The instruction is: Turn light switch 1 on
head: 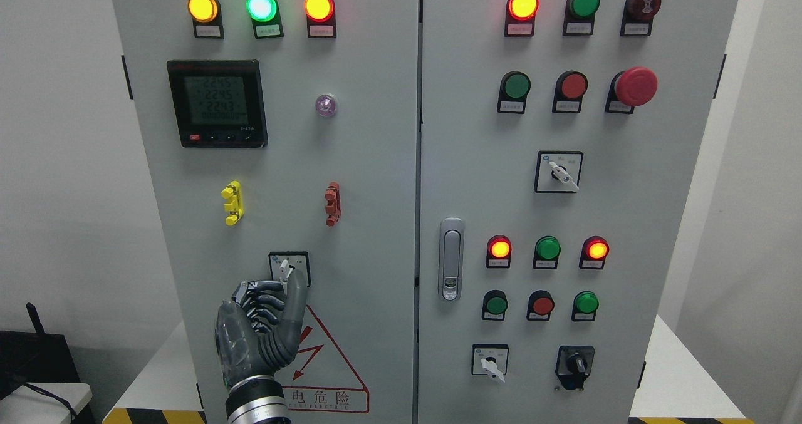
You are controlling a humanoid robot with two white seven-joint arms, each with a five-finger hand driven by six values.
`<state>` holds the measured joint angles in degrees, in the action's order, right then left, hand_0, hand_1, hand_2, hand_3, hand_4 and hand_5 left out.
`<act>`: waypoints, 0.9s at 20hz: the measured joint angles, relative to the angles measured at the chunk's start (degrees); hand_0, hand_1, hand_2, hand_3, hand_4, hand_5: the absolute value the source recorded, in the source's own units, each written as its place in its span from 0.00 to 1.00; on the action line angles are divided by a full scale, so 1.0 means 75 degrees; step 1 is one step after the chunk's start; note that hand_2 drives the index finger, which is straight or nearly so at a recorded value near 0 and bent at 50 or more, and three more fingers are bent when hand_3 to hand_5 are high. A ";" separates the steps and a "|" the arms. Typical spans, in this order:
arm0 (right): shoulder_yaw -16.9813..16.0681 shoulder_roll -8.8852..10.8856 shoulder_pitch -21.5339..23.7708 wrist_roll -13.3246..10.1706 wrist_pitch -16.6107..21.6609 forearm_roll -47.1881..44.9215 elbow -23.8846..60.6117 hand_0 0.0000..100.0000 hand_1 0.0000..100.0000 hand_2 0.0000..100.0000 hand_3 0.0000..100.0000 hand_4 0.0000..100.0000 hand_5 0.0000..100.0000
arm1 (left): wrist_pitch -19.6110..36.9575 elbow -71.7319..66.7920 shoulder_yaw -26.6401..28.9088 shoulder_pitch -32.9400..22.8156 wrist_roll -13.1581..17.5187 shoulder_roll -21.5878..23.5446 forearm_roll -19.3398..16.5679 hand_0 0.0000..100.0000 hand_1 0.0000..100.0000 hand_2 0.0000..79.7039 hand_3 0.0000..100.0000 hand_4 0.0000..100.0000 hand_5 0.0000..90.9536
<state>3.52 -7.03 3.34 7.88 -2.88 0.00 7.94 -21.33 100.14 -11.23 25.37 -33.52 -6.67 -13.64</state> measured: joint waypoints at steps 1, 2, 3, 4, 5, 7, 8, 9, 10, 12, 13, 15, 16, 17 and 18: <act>0.0000 0.0000 0.0000 0.0000 0.0000 0.0000 0.0000 0.12 0.39 0.00 0.00 0.00 0.00 | -0.0010 0.0007 0.0001 0.0002 0.0030 0.0000 0.0002 0.13 0.35 0.67 0.79 0.88 0.96; 0.0000 0.0000 0.0000 0.0000 0.0000 0.0000 0.0000 0.12 0.39 0.00 0.00 0.00 0.00 | -0.0041 0.0012 0.0002 0.0004 0.0046 0.0000 0.0004 0.13 0.35 0.67 0.79 0.88 0.96; 0.0000 0.0000 0.0000 0.0000 0.0000 0.0000 0.0001 0.12 0.39 0.00 0.00 0.00 0.00 | -0.0090 0.0020 0.0002 0.0006 0.0069 0.0000 0.0006 0.13 0.35 0.67 0.79 0.88 0.96; 0.0000 0.0000 0.0000 0.0001 0.0000 0.0000 0.0000 0.12 0.39 0.00 0.00 0.00 0.00 | -0.0176 0.0028 0.0002 0.0007 0.0097 0.0000 0.0008 0.14 0.35 0.67 0.79 0.88 0.96; 0.0000 0.0000 0.0000 0.0001 0.0000 0.0000 0.0000 0.12 0.39 0.00 0.00 0.00 0.00 | -0.0214 0.0041 0.0003 0.0009 0.0106 -0.0001 0.0009 0.14 0.34 0.67 0.79 0.89 0.96; 0.0000 0.0000 0.0000 0.0014 0.0000 0.0000 -0.0001 0.12 0.39 0.00 0.00 0.00 0.00 | -0.0299 0.0057 0.0004 0.0010 0.0119 -0.0001 0.0011 0.15 0.34 0.67 0.80 0.89 0.96; 0.0000 0.0000 0.0000 0.0018 0.0000 0.0000 0.0000 0.12 0.39 0.00 0.00 0.00 0.00 | -0.0317 0.0066 0.0004 0.0011 0.0121 -0.0001 0.0012 0.15 0.34 0.67 0.80 0.89 0.96; 0.0000 0.0000 0.0000 0.0022 0.0000 0.0000 0.0000 0.12 0.39 0.00 0.00 0.00 0.00 | -0.0327 0.0072 0.0005 0.0013 0.0121 -0.0001 0.0012 0.15 0.33 0.67 0.80 0.89 0.96; 0.0000 0.0000 0.0000 0.0022 0.0000 0.0000 0.0000 0.12 0.39 0.00 0.00 0.00 0.00 | -0.0335 0.0080 0.0005 0.0016 0.0121 -0.0001 0.0011 0.16 0.33 0.67 0.80 0.89 0.96; 0.0000 0.0000 0.0000 0.0023 0.0000 0.0000 0.0000 0.12 0.39 0.00 0.00 0.00 0.00 | -0.0353 0.0092 0.0006 0.0020 0.0122 -0.0001 0.0009 0.16 0.33 0.67 0.80 0.89 0.96; 0.0000 0.0000 0.0000 0.0023 0.0000 0.0000 0.0000 0.12 0.39 0.00 0.00 0.00 0.00 | -0.0358 0.0099 0.0007 0.0022 0.0122 -0.0001 0.0008 0.17 0.32 0.67 0.80 0.88 0.96; 0.0000 0.0000 0.0000 0.0020 0.0000 0.0000 0.0000 0.12 0.39 0.00 0.00 0.00 0.00 | -0.0360 0.0108 0.0007 0.0024 0.0123 -0.0001 0.0006 0.17 0.32 0.68 0.80 0.89 0.96; 0.0000 0.0000 0.0000 0.0016 0.0000 0.0000 0.0000 0.12 0.39 0.00 0.00 0.00 0.00 | -0.0363 0.0113 0.0006 0.0025 0.0124 -0.0001 0.0006 0.18 0.31 0.68 0.80 0.89 0.96; 0.0000 0.0000 0.0000 0.0011 0.0000 0.0000 0.0000 0.12 0.39 0.00 0.00 0.00 0.00 | -0.0364 0.0117 0.0005 0.0027 0.0124 -0.0001 0.0004 0.18 0.31 0.68 0.80 0.89 0.96; 0.0000 0.0000 0.0000 0.0008 0.0000 0.0000 -0.0001 0.12 0.39 0.00 0.00 0.00 0.00 | -0.0369 0.0123 0.0005 0.0028 0.0124 -0.0001 0.0000 0.18 0.31 0.68 0.80 0.89 0.96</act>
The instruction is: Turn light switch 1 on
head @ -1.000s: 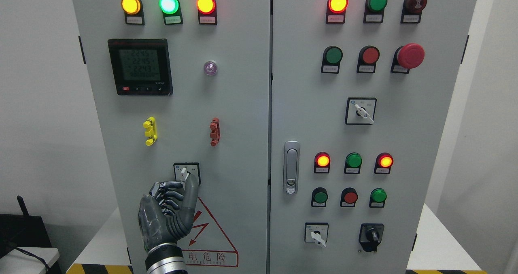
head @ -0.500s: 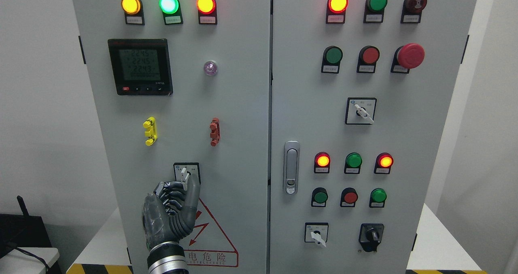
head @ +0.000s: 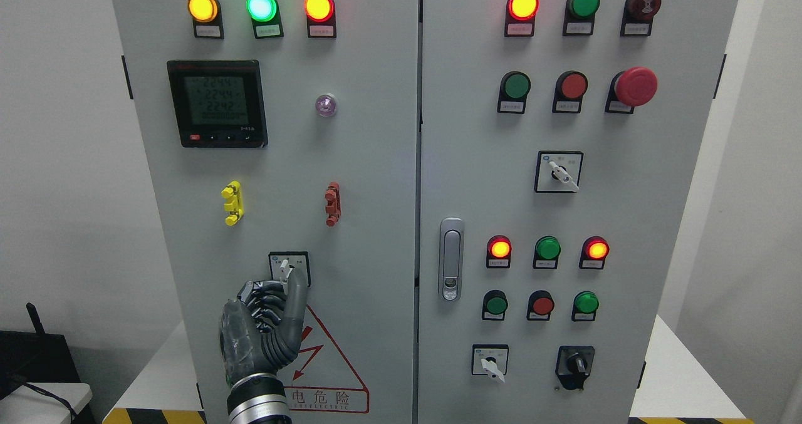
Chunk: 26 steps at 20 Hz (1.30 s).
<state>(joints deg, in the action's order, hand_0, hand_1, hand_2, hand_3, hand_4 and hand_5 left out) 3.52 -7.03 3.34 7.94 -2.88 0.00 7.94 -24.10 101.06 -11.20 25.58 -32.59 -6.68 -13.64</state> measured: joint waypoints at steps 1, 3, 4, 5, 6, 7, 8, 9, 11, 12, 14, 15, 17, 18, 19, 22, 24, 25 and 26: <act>0.0000 0.0000 0.0000 -0.0001 0.0000 0.0000 0.0000 0.12 0.39 0.00 0.00 0.00 0.00 | -0.0016 0.0004 -0.0001 0.0001 0.0000 0.0000 -0.0005 0.18 0.31 0.68 0.80 0.89 0.96; 0.0000 0.0000 0.0000 -0.0004 0.0000 0.0000 0.0001 0.12 0.39 0.00 0.00 0.00 0.00 | -0.0116 0.0011 -0.0002 0.0038 0.0002 -0.0001 -0.0017 0.19 0.31 0.68 0.80 0.89 0.96; 0.0000 0.0000 0.0000 -0.0006 0.0000 0.0000 0.0001 0.12 0.39 0.00 0.00 0.00 0.00 | -0.0190 0.0015 -0.0002 0.0061 0.0002 -0.0001 -0.0023 0.19 0.31 0.68 0.80 0.89 0.96; 0.0000 0.0000 0.0000 -0.0007 0.0000 0.0000 0.0002 0.12 0.39 0.00 0.00 0.00 0.00 | -0.0234 0.0018 -0.0003 0.0076 0.0002 -0.0002 -0.0026 0.19 0.32 0.68 0.80 0.89 0.96; 0.0000 0.0000 0.0000 -0.0007 0.0000 0.0000 0.0001 0.12 0.39 0.00 0.00 0.00 0.00 | -0.0286 0.0020 -0.0003 0.0094 0.0002 -0.0002 -0.0029 0.19 0.32 0.68 0.80 0.89 0.96; 0.0000 0.0000 0.0000 -0.0009 0.0000 0.0000 0.0001 0.12 0.39 0.00 0.00 0.00 0.00 | -0.0312 0.0022 -0.0004 0.0106 0.0004 -0.0003 -0.0031 0.20 0.32 0.68 0.80 0.89 0.96; 0.0000 0.0000 0.0000 -0.0010 0.0000 0.0000 0.0001 0.12 0.39 0.00 0.00 0.00 0.00 | -0.0330 0.0024 -0.0005 0.0118 0.0004 -0.0004 -0.0033 0.20 0.32 0.68 0.80 0.89 0.96; 0.0000 0.0000 0.0000 -0.0010 0.0000 0.0000 0.0001 0.12 0.39 0.00 0.00 0.00 0.00 | -0.0341 0.0027 -0.0006 0.0127 0.0004 -0.0004 -0.0034 0.20 0.31 0.68 0.80 0.89 0.96; 0.0000 0.0000 0.0000 -0.0010 0.0000 0.0000 0.0001 0.12 0.39 0.00 0.00 0.00 0.00 | -0.0364 0.0031 -0.0009 0.0145 0.0040 -0.0005 -0.0039 0.21 0.31 0.68 0.80 0.89 0.96; 0.0000 0.0000 0.0000 -0.0010 0.0000 0.0000 0.0001 0.12 0.39 0.00 0.00 0.00 0.00 | -0.0371 0.0033 -0.0010 0.0152 0.0059 -0.0006 -0.0042 0.21 0.31 0.68 0.80 0.89 0.96; 0.0000 0.0000 0.0000 -0.0011 0.0000 0.0000 0.0001 0.12 0.39 0.00 0.00 0.00 0.00 | -0.0381 0.0034 -0.0013 0.0159 0.0097 -0.0007 -0.0049 0.22 0.31 0.68 0.80 0.89 0.96; 0.0000 0.0000 0.0000 -0.0011 0.0000 0.0000 0.0000 0.12 0.39 0.00 0.00 0.00 0.00 | -0.0387 0.0035 -0.0014 0.0163 0.0108 -0.0007 -0.0053 0.22 0.31 0.68 0.80 0.89 0.96; 0.0000 0.0000 0.0000 -0.0011 0.0000 0.0000 0.0001 0.12 0.39 0.00 0.00 0.00 0.00 | -0.0447 0.0038 -0.0018 0.0172 0.0124 -0.0008 -0.0060 0.22 0.31 0.68 0.80 0.89 0.96; 0.0000 0.0000 0.0000 -0.0011 0.0000 0.0000 0.0002 0.12 0.39 0.00 0.00 0.00 0.00 | -0.0490 0.0040 -0.0019 0.0173 0.0134 -0.0008 -0.0062 0.22 0.31 0.68 0.80 0.89 0.96; 0.0000 0.0000 0.0000 -0.0011 0.0000 0.0000 0.0002 0.12 0.39 0.00 0.00 0.00 0.00 | -0.0526 0.0041 -0.0021 0.0176 0.0136 -0.0009 -0.0064 0.22 0.31 0.68 0.80 0.89 0.95; 0.0000 0.0000 0.0000 -0.0011 0.0000 0.0000 0.0003 0.12 0.39 0.00 0.00 0.00 0.00 | -0.0564 0.0044 -0.0027 0.0181 0.0141 -0.0010 -0.0071 0.22 0.32 0.68 0.80 0.89 0.95; 0.0000 0.0000 0.0000 -0.0012 0.0000 0.0000 0.0003 0.12 0.39 0.00 0.00 0.00 0.00 | -0.0587 0.0044 -0.0029 0.0185 0.0142 -0.0009 -0.0074 0.22 0.32 0.68 0.81 0.89 0.95; 0.0000 0.0000 0.0000 -0.0012 0.0000 0.0000 0.0003 0.12 0.39 0.00 0.00 0.00 0.00 | -0.0599 0.0044 -0.0030 0.0189 0.0144 -0.0009 -0.0075 0.22 0.32 0.68 0.81 0.89 0.95; 0.0000 0.0000 0.0000 -0.0012 0.0000 0.0000 0.0002 0.12 0.39 0.00 0.00 0.00 0.00 | -0.0604 0.0043 -0.0031 0.0193 0.0144 -0.0009 -0.0076 0.22 0.32 0.68 0.81 0.89 0.95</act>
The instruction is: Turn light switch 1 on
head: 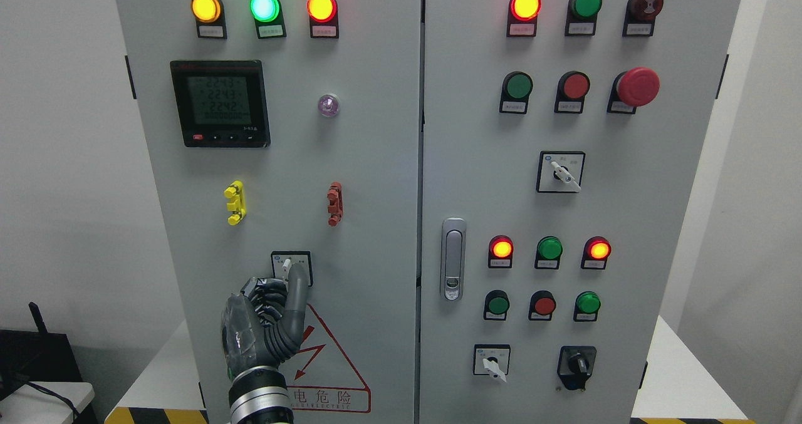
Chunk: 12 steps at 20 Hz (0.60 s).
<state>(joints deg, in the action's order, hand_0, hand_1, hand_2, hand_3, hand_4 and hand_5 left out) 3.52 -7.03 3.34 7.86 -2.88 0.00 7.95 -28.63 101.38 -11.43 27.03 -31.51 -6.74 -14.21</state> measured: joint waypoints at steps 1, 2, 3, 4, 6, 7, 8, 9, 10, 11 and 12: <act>0.0000 0.0000 0.0000 0.0000 0.0000 0.0000 0.0000 0.12 0.39 0.00 0.00 0.00 0.00 | -0.0008 -0.0001 -0.0001 0.0006 0.0000 0.0000 -0.0001 0.22 0.32 0.68 0.81 0.89 0.95; 0.0000 0.0000 0.0000 -0.0001 0.0000 0.0000 -0.0001 0.12 0.39 0.00 0.00 0.00 0.00 | -0.0010 -0.0001 -0.0001 0.0010 0.0001 0.0001 -0.0001 0.22 0.32 0.68 0.81 0.89 0.95; 0.0000 0.0000 0.0000 -0.0001 0.0000 0.0000 -0.0001 0.12 0.39 0.00 0.00 0.00 0.00 | -0.0012 -0.0001 -0.0002 0.0013 0.0001 0.0001 -0.0001 0.22 0.32 0.68 0.81 0.89 0.95; 0.0000 0.0000 0.0000 -0.0001 0.0000 0.0000 -0.0001 0.12 0.39 0.00 0.00 0.00 0.00 | -0.0014 -0.0001 -0.0003 0.0015 0.0001 0.0002 -0.0002 0.22 0.32 0.68 0.81 0.89 0.95; 0.0000 0.0000 0.0000 -0.0001 0.0000 0.0000 -0.0001 0.12 0.39 0.00 0.00 0.00 0.00 | -0.0016 -0.0002 -0.0004 0.0018 0.0001 0.0003 -0.0003 0.22 0.31 0.68 0.81 0.89 0.95; 0.0000 0.0000 0.0000 -0.0001 0.0000 0.0000 -0.0001 0.12 0.39 0.00 0.00 0.00 0.00 | -0.0017 -0.0002 -0.0005 0.0020 0.0001 0.0003 -0.0003 0.22 0.31 0.68 0.81 0.89 0.95; 0.0000 0.0000 0.0000 -0.0001 0.0000 0.0000 -0.0001 0.12 0.39 0.00 0.00 0.00 0.00 | -0.0018 -0.0003 -0.0005 0.0021 0.0001 0.0003 -0.0003 0.22 0.31 0.68 0.81 0.89 0.95; 0.0000 0.0000 0.0000 -0.0001 0.0000 0.0000 -0.0001 0.12 0.39 0.00 0.00 0.00 0.00 | -0.0019 -0.0003 -0.0007 0.0022 0.0001 0.0004 -0.0003 0.22 0.31 0.68 0.81 0.89 0.95; 0.0000 0.0000 0.0000 -0.0002 0.0000 0.0000 0.0000 0.12 0.39 0.00 0.00 0.00 0.00 | -0.0021 -0.0003 -0.0009 0.0023 0.0001 0.0004 -0.0005 0.22 0.31 0.68 0.81 0.89 0.95; 0.0000 0.0000 0.0000 -0.0002 0.0000 0.0000 0.0000 0.12 0.39 0.00 0.00 0.00 0.00 | -0.0023 -0.0004 -0.0010 0.0024 0.0001 0.0004 -0.0011 0.22 0.31 0.68 0.81 0.89 0.95; 0.0000 0.0000 0.0000 -0.0003 0.0000 0.0000 0.0000 0.12 0.39 0.00 0.00 0.00 0.00 | -0.0024 -0.0005 -0.0011 0.0026 0.0001 0.0004 -0.0022 0.23 0.31 0.68 0.81 0.89 0.95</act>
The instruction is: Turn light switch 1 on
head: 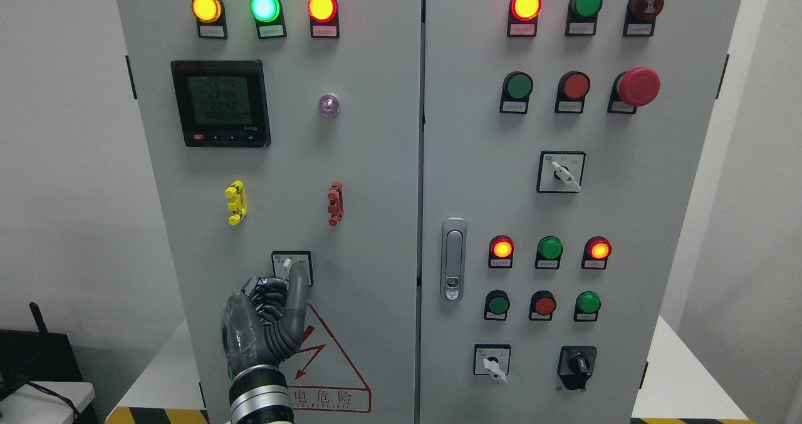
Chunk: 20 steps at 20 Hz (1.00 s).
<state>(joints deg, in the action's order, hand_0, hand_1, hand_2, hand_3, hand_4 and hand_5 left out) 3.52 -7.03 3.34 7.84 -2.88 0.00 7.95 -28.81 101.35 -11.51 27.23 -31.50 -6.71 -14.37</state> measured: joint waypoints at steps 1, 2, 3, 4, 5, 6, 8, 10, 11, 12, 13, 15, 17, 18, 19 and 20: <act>0.0000 0.0000 0.0000 0.0000 0.0000 0.0000 0.0000 0.12 0.39 0.00 0.00 0.00 0.00 | -0.0006 -0.0001 0.0000 0.0001 0.0005 0.0000 -0.0022 0.23 0.31 0.68 0.81 0.89 0.95; 0.0000 0.0000 0.0000 0.0000 0.0000 0.0000 -0.0001 0.12 0.39 0.00 0.00 0.00 0.00 | -0.0008 -0.0001 0.0000 0.0002 0.0008 0.0000 -0.0037 0.23 0.31 0.68 0.81 0.89 0.95; 0.0000 0.0000 0.0000 0.0000 0.0000 0.0000 0.0000 0.12 0.39 0.00 0.00 0.00 0.00 | -0.0010 -0.0002 0.0000 0.0005 0.0017 0.0001 -0.0054 0.23 0.31 0.68 0.81 0.89 0.95; 0.0000 0.0000 0.0000 0.0000 0.0000 0.0000 0.0001 0.12 0.39 0.00 0.00 0.00 0.00 | -0.0013 -0.0003 0.0001 0.0008 0.0034 0.0001 -0.0066 0.23 0.32 0.68 0.81 0.89 0.95; 0.0000 0.0000 0.0000 -0.0008 0.0000 0.0000 0.0001 0.12 0.39 0.00 0.00 0.00 0.00 | -0.0015 -0.0004 0.0001 0.0012 0.0068 0.0001 -0.0082 0.23 0.32 0.68 0.81 0.89 0.95; 0.0000 0.0000 0.0000 -0.0012 0.0000 0.0000 0.0002 0.12 0.39 0.00 0.00 0.00 0.00 | -0.0017 -0.0006 0.0001 0.0014 0.0086 0.0002 -0.0089 0.24 0.32 0.68 0.81 0.89 0.95; 0.0000 0.0000 0.0000 -0.0019 0.0000 0.0000 0.0001 0.12 0.39 0.00 0.00 0.00 0.00 | -0.0022 -0.0012 0.0001 0.0023 0.0104 0.0002 -0.0107 0.24 0.33 0.68 0.81 0.89 0.95; 0.0000 0.0000 0.0000 -0.0030 0.0000 0.0000 0.0000 0.12 0.39 0.00 0.00 0.00 0.00 | -0.0029 -0.0017 0.0001 0.0036 0.0111 0.0003 -0.0117 0.26 0.32 0.68 0.81 0.89 0.95; 0.0000 0.0000 0.0000 -0.0031 0.0001 0.0000 -0.0001 0.12 0.39 0.00 0.00 0.00 0.00 | -0.0032 -0.0021 0.0001 0.0042 0.0113 0.0003 -0.0122 0.27 0.32 0.68 0.81 0.89 0.95; 0.0000 0.0000 0.0000 -0.0033 0.0000 0.0000 -0.0001 0.12 0.39 0.00 0.00 0.00 0.00 | -0.0034 -0.0025 0.0000 0.0047 0.0114 0.0003 -0.0127 0.28 0.32 0.68 0.81 0.89 0.95; 0.0000 0.0000 0.0000 -0.0035 0.0001 0.0000 -0.0001 0.12 0.39 0.00 0.00 0.00 0.00 | -0.0036 -0.0028 0.0000 0.0050 0.0115 0.0003 -0.0133 0.29 0.31 0.68 0.81 0.89 0.95; 0.0000 0.0000 0.0000 -0.0024 0.0001 0.0000 -0.0002 0.12 0.39 0.00 0.00 0.00 0.00 | -0.0036 -0.0032 0.0000 0.0057 0.0117 0.0004 -0.0137 0.30 0.31 0.68 0.81 0.89 0.95; 0.0000 0.0000 0.0000 -0.0014 0.0001 0.0000 -0.0001 0.12 0.39 0.00 0.00 0.00 0.00 | -0.0036 -0.0037 0.0001 0.0065 0.0126 0.0006 -0.0140 0.33 0.30 0.68 0.81 0.89 0.95; 0.0000 0.0000 0.0000 -0.0008 0.0001 0.0000 -0.0001 0.12 0.39 0.00 0.00 0.00 0.00 | -0.0037 -0.0040 0.0001 0.0068 0.0127 0.0008 -0.0142 0.34 0.29 0.68 0.81 0.89 0.95; 0.0000 0.0000 0.0000 -0.0005 0.0001 0.0000 -0.0001 0.12 0.39 0.00 0.00 0.00 0.00 | -0.0037 -0.0042 0.0001 0.0073 0.0127 0.0008 -0.0142 0.35 0.29 0.68 0.81 0.89 0.95; 0.0000 0.0000 0.0000 -0.0003 0.0001 0.0000 -0.0001 0.12 0.39 0.00 0.00 0.00 0.00 | -0.0038 -0.0044 0.0001 0.0079 0.0129 0.0009 -0.0143 0.36 0.28 0.68 0.81 0.89 0.95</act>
<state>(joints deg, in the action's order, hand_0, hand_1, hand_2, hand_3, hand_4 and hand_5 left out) 3.51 -7.03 3.34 7.81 -2.88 0.00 7.94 -29.09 101.02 -11.50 27.82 -30.53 -6.64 -15.45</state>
